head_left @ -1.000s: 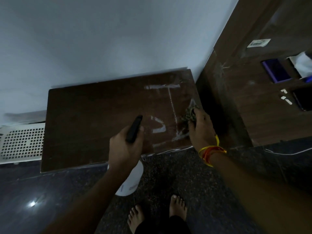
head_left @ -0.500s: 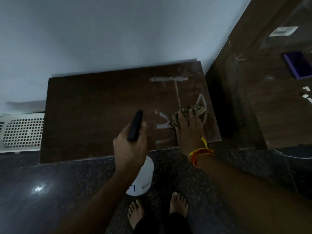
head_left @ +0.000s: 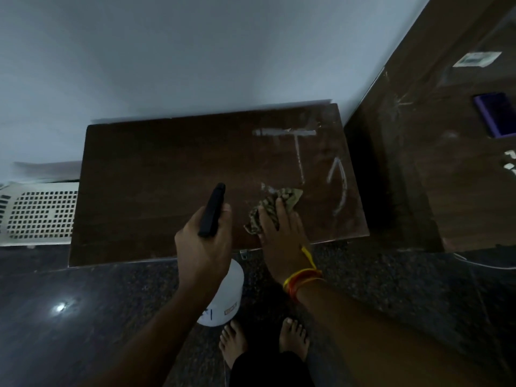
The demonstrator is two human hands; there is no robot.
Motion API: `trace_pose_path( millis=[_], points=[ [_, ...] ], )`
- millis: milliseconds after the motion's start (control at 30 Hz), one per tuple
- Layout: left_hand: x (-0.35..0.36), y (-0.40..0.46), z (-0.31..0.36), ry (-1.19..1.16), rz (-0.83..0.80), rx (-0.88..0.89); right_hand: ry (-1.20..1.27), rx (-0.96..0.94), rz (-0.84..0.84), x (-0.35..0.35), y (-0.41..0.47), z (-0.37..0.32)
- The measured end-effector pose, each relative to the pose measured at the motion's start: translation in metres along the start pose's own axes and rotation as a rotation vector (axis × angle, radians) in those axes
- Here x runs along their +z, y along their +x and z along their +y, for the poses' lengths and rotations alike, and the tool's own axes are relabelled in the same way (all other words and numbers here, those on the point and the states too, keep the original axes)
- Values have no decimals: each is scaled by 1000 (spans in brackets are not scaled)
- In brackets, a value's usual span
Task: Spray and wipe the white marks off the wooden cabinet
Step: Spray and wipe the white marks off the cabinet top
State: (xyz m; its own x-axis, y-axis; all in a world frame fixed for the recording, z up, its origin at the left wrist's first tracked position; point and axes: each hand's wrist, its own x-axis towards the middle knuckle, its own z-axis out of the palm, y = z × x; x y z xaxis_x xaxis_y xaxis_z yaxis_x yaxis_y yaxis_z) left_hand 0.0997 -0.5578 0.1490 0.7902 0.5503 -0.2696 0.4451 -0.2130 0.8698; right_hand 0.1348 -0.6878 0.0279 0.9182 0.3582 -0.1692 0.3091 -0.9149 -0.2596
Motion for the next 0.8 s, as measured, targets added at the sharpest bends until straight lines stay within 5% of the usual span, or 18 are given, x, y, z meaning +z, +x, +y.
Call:
trace_pose_path(
  millis=[300, 633, 800],
  points=[
    [-8, 4, -6, 3, 8, -7, 22, 223, 65, -1, 0, 9],
    [-18, 8, -12, 36, 2, -5, 22, -71, -73, 2, 0, -35],
    [-15, 13, -6, 22, -43, -20, -38, 117, 37, -5, -5, 13]
  ],
)
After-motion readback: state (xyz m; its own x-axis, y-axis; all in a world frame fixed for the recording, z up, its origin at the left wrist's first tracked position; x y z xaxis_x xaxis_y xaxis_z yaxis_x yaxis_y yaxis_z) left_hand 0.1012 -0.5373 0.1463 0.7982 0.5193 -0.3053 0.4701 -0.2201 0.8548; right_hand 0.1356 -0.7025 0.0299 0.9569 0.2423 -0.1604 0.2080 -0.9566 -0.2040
